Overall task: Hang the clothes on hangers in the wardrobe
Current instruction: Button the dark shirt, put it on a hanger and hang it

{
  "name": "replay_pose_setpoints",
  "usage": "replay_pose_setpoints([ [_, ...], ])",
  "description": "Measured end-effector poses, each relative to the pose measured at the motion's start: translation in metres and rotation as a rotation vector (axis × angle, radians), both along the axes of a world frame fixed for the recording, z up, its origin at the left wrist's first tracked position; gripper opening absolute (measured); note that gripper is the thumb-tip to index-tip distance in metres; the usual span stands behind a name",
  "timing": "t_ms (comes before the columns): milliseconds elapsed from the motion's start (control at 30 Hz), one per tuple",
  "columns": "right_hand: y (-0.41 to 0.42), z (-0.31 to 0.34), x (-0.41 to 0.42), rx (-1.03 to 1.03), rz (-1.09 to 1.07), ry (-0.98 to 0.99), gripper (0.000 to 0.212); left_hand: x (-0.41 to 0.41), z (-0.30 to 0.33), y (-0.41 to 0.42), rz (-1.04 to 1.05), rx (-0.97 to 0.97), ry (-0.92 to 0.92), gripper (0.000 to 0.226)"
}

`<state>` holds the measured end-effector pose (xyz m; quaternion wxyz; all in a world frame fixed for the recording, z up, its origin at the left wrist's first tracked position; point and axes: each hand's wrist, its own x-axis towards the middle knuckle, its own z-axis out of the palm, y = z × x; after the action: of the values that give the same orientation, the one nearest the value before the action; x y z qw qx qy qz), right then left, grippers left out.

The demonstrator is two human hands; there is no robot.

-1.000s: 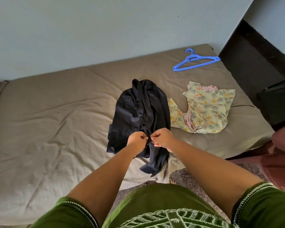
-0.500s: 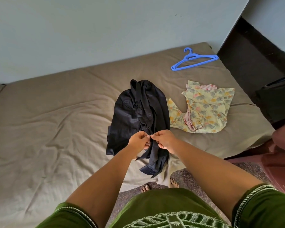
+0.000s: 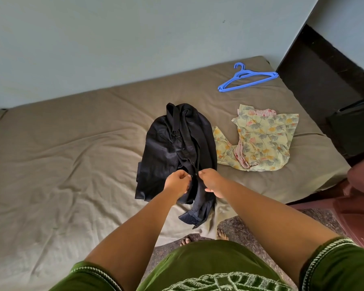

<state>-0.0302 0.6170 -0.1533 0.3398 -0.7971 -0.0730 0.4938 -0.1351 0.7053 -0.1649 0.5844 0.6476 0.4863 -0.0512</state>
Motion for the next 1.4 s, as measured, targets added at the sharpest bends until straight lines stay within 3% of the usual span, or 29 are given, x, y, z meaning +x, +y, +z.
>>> replay_pose_setpoints([
  [167, 0.001, -0.008, -0.007, 0.018, 0.045, -0.098, 0.034, 0.004, 0.0, -0.002, -0.018, 0.043, -0.011, 0.018],
  [300, -0.001, -0.009, -0.009, 0.04, -0.015, -0.046, 0.035, 0.003, -0.002, -0.001, -0.091, 0.162, 0.034, 0.016],
  [500, -0.009, -0.007, -0.008, 0.149, -0.143, 0.073, 0.007, 0.003, 0.002, -0.004, -0.149, 0.201, 0.088, 0.016],
  [700, -0.008, -0.002, -0.004, 0.14, -0.166, 0.101, 0.009, 0.011, 0.008, -0.003, -0.127, 0.063, 0.116, 0.019],
  [767, -0.006, -0.005, -0.004, 0.124, -0.146, 0.072, 0.011, 0.011, 0.01, -0.004, -0.114, 0.046, 0.123, 0.024],
  [867, -0.002, -0.008, -0.008, 0.12, -0.129, 0.006, 0.013, 0.008, 0.006, -0.002, -0.162, 0.167, 0.125, 0.037],
  [1033, 0.0, -0.012, -0.015, 0.166, -0.138, -0.116, 0.014, 0.007, 0.001, 0.005, -0.014, 0.069, 0.067, 0.023],
  [1200, -0.005, -0.015, -0.013, 0.184, -0.106, -0.152, 0.011, 0.002, -0.003, 0.007, 0.059, 0.021, 0.02, 0.029],
  [1400, -0.007, -0.014, -0.002, 0.139, 0.095, -0.327, 0.009, 0.008, 0.003, 0.006, -0.182, 0.17, 0.068, 0.023],
])
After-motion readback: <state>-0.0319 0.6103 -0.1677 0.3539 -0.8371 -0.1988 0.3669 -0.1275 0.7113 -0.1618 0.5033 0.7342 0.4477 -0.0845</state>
